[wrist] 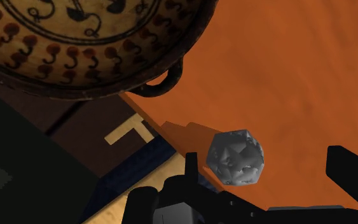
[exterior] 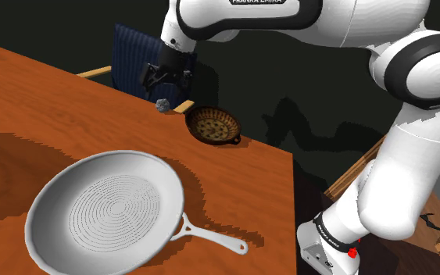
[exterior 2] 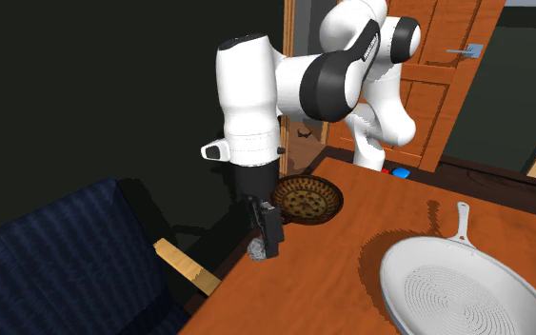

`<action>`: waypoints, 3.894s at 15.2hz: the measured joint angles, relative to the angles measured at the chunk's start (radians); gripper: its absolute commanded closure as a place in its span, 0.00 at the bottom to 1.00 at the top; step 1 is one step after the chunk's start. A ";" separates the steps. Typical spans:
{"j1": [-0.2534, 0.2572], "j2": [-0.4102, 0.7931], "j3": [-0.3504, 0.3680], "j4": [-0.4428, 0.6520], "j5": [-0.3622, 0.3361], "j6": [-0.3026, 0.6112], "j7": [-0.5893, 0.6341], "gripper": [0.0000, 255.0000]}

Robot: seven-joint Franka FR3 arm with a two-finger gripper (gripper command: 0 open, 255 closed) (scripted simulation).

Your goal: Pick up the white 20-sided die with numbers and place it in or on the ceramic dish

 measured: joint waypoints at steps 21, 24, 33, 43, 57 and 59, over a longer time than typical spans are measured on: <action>0.006 0.014 0.002 -0.030 -0.002 0.046 0.002 1.00; 0.005 0.008 0.002 -0.015 -0.002 0.024 0.004 1.00; 0.006 0.000 0.002 0.097 -0.006 -0.094 0.022 1.00; 0.011 0.015 0.004 0.252 -0.015 -0.232 0.047 1.00; -0.055 -0.513 -0.042 -0.340 0.114 -0.182 -0.086 1.00; -0.056 -0.549 -0.047 -0.391 0.121 -0.167 -0.098 1.00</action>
